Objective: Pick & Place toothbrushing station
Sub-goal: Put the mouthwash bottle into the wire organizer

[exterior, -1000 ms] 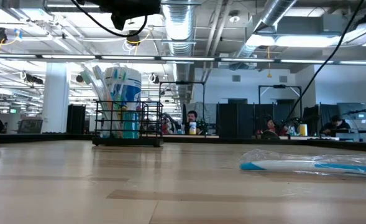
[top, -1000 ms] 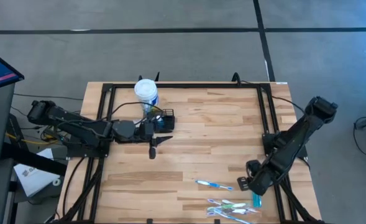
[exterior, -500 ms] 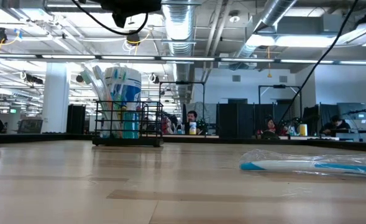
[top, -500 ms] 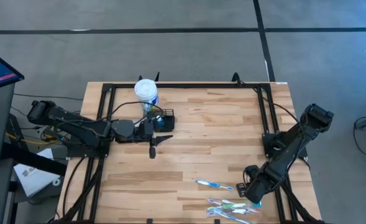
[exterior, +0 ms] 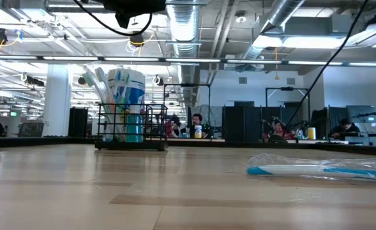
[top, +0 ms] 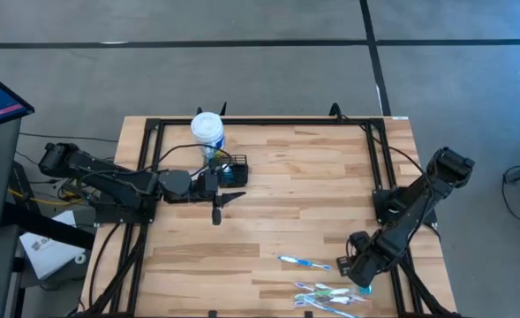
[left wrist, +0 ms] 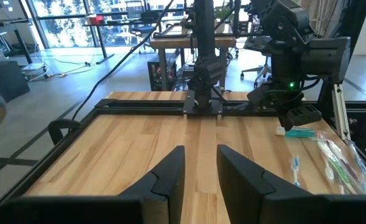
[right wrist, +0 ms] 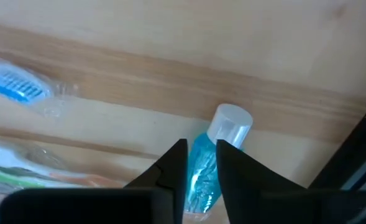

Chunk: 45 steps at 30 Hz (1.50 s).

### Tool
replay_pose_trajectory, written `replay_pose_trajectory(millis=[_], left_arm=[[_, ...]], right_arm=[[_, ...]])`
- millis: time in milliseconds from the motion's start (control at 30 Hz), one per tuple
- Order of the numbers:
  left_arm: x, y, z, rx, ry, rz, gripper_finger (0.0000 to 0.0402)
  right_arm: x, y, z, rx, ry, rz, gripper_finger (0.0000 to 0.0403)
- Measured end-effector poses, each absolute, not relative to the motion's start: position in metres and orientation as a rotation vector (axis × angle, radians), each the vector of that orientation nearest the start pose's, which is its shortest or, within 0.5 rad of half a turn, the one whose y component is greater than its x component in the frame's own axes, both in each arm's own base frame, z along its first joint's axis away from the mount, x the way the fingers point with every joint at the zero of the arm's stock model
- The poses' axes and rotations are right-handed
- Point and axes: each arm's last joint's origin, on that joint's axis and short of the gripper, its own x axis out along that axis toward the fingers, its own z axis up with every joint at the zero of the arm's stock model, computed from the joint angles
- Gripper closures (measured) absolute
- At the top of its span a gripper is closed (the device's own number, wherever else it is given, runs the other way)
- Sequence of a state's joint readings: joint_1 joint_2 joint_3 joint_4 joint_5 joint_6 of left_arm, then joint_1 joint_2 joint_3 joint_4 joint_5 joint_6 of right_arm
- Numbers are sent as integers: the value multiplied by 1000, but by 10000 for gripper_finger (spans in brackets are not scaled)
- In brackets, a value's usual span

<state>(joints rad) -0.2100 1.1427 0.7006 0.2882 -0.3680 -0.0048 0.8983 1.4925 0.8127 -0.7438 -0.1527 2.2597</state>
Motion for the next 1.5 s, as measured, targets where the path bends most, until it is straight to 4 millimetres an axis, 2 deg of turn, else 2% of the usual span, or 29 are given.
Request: replay_pose_trajectory(millis=[167, 300, 800, 1200, 1500], left_arm=[[248, -42, 279, 39, 147, 158, 314], [248, -42, 279, 39, 147, 158, 314], [248, -42, 278, 40, 152, 158, 314], [248, -42, 277, 43, 162, 159, 314], [248, -42, 277, 44, 164, 159, 314]], right_arm=[[146, 192, 164, 1186, 1463, -940, 291], [146, 191, 164, 1185, 1455, -956, 278], [145, 188, 164, 1166, 1459, -993, 276], [147, 193, 154, 1149, 1465, -1006, 273], [147, 196, 154, 1149, 1479, -997, 273]])
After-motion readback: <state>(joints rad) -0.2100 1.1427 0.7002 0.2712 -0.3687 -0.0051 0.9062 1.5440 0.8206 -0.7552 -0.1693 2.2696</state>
